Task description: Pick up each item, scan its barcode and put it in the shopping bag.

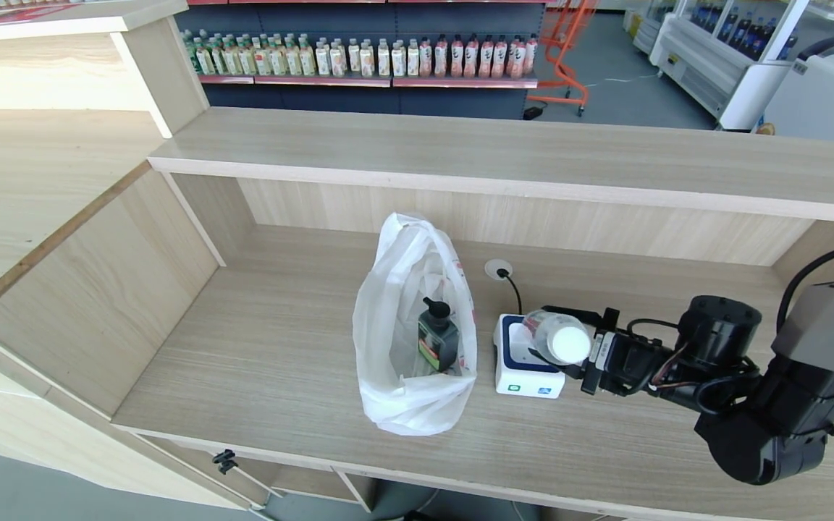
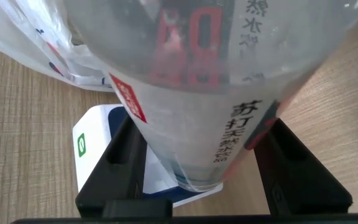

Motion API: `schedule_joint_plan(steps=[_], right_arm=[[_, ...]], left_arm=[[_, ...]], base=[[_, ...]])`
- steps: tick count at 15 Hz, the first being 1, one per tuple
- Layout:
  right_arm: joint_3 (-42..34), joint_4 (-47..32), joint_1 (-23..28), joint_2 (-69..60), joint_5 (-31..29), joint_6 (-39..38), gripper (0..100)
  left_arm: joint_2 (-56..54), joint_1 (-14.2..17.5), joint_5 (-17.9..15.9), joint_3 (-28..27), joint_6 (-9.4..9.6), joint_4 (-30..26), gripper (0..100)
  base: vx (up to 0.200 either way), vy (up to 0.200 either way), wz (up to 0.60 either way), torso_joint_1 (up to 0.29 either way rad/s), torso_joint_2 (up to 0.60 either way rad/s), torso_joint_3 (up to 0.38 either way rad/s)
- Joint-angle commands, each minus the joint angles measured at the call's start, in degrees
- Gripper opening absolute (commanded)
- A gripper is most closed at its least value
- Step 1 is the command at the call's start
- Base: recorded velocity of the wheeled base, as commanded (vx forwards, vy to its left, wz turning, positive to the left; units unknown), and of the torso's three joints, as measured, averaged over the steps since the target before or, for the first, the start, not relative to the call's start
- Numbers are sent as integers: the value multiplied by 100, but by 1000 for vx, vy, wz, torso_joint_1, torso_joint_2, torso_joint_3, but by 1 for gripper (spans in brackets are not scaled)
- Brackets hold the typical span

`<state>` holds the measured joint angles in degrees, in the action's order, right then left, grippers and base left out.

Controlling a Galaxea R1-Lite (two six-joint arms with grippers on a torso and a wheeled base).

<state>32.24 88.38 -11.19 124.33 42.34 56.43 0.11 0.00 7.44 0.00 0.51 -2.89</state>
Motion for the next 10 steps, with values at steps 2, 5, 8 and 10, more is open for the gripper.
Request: schedule_joint_plan(steps=[2,5,8,10], right_arm=[[19,-5,-6,65,3,0,0],[115,-5,-6,74,3,-36,0],[151,-5,12,82,3,-36,0],[159,4,12,91,-6,-36,0]], left_arm=[[-2,0,3,0,2,-1,100],[-2,0,3,0,2,-1,100],[-2,0,3,0,2,-1,100],[-2,0,3,0,2,-1,100]], base=[[0,0,0,0,0,0],[0,0,0,0,0,0],[0,0,0,0,0,0],[0,0,0,0,0,0]])
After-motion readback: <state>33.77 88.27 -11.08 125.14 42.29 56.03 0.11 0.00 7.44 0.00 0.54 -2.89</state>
